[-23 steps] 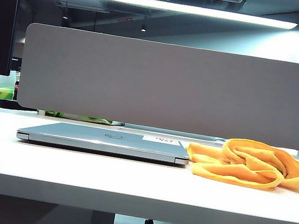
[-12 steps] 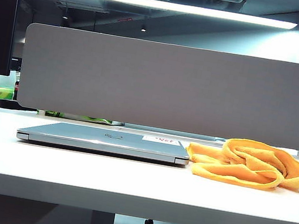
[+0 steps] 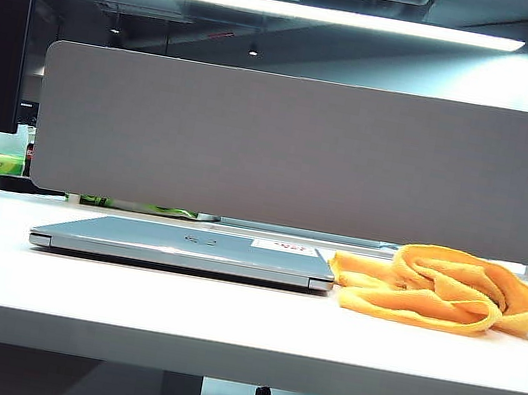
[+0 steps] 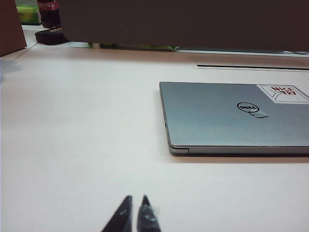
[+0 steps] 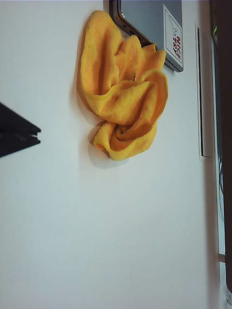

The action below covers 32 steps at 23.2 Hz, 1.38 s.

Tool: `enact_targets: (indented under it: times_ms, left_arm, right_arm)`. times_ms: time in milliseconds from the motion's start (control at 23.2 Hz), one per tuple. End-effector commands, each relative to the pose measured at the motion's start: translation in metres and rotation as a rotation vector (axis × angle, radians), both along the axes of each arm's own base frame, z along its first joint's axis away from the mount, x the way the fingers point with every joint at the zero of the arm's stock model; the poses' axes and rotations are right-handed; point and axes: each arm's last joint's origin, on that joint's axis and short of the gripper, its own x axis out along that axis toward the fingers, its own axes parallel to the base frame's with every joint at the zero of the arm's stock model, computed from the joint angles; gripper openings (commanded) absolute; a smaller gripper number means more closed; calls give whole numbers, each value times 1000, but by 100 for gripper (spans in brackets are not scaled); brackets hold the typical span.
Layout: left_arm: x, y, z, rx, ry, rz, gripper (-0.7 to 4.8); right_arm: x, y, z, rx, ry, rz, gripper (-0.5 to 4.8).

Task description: Pick up the rag and use it to wipe the water off the lid of the laptop on the table.

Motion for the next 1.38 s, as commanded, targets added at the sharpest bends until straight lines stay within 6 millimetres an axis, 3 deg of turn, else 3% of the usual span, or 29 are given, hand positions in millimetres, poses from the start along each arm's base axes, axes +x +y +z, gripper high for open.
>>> enact_targets:
  times_ms: [43, 130, 345, 475, 648, 820, 907, 993, 1209, 1381]
  left_arm:
    - [0, 0, 3, 3, -18, -4, 19]
    - [0, 0, 3, -2, -23, -6, 19]
    - [-5, -7, 25, -313, -66, -237, 19]
    - [-11, -11, 43, -291, -96, -394, 19]
    - [-21, -12, 68, -264, -148, -467, 19]
    - [-37, -12, 91, -177, -81, -451, 19]
    - [-44, -11, 98, -124, -50, -442, 19]
    - [-45, -11, 98, -101, -45, -419, 19]
    - [-44, -8, 94, -82, -9, -336, 19]
    - [-44, -8, 94, -81, -16, -336, 19]
  right_arm:
    - [0, 0, 1, 2, -11, -1, -1]
    - [0, -3, 2, -16, -25, -97, -1]
    - [0, -4, 2, -21, -28, -125, -1]
    - [0, -4, 2, -21, -28, -126, -1]
    - [1, -2, 5, 5, -55, -91, -1]
    - [0, 5, 29, 361, -219, 139, -1]
    - [-8, 11, 57, 373, -332, 411, -1]
    - [-14, 13, 73, 354, -388, 517, 0]
    - [-36, 12, 120, 304, -622, 580, 33]
    - [-41, 11, 131, 427, -640, 600, 33]
